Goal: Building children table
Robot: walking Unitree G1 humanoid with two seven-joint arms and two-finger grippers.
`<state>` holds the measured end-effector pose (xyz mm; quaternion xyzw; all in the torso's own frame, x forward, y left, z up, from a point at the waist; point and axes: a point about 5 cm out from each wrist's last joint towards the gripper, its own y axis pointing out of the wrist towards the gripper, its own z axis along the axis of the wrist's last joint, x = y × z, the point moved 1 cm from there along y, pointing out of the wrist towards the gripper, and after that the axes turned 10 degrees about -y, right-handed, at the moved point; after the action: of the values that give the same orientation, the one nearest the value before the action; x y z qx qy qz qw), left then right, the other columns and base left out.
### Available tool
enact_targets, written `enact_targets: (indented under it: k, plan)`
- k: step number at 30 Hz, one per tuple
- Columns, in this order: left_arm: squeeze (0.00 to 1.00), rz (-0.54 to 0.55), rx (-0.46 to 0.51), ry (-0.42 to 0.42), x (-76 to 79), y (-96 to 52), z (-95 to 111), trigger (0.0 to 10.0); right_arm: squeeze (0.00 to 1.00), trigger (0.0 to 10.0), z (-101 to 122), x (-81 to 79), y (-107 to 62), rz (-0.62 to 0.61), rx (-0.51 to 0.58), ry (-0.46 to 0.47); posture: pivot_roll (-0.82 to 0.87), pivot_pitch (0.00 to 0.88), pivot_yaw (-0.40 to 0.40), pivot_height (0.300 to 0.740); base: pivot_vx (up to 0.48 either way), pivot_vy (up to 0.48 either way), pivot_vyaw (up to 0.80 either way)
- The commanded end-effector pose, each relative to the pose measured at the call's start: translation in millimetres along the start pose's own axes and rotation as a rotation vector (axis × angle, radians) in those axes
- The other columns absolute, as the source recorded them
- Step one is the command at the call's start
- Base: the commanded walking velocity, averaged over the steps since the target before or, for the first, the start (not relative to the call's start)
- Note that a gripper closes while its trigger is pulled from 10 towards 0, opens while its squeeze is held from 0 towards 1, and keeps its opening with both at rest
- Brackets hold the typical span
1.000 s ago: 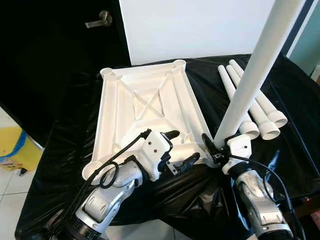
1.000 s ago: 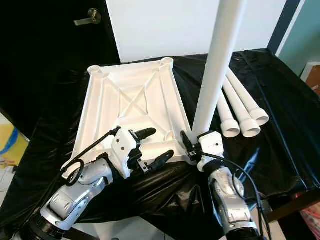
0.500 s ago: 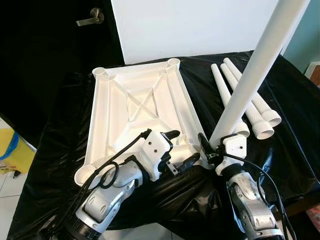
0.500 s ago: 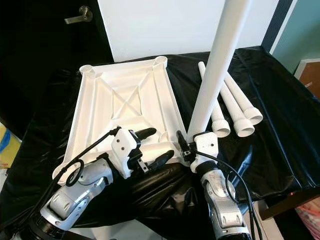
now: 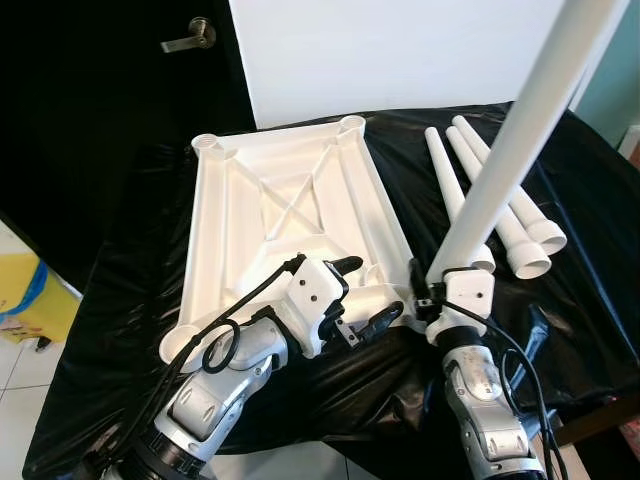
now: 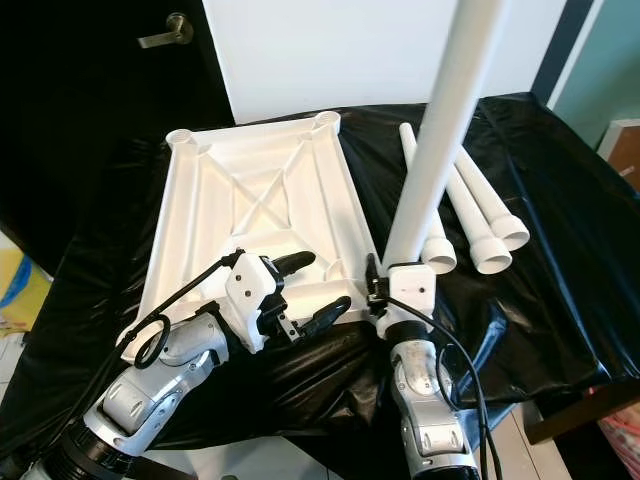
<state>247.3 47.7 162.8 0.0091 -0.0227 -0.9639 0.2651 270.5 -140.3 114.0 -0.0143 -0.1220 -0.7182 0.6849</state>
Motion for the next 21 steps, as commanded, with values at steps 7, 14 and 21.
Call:
enact_targets:
  k: [7,14,21]
  plan:
    - [0.00,-0.150,-0.030,0.001,8.6,1.4,-3.4,10.0,0.00,10.0,-18.4,13.1,-2.1,-0.118,-0.142,0.023,-0.13,0.058,0.045,0.740,0.000,0.000,0.00]
    - [0.00,-0.158,-0.027,-0.003,9.7,3.4,-3.8,10.0,0.00,10.0,-15.9,12.4,-0.5,-0.175,-0.173,0.062,-0.14,0.057,0.047,0.740,0.000,0.000,0.00]
    - [0.00,-0.160,-0.027,-0.003,9.7,3.8,-4.0,10.0,0.00,10.0,-16.5,14.6,-0.1,-0.212,-0.187,0.067,-0.14,0.057,0.047,0.740,0.000,0.000,0.00]
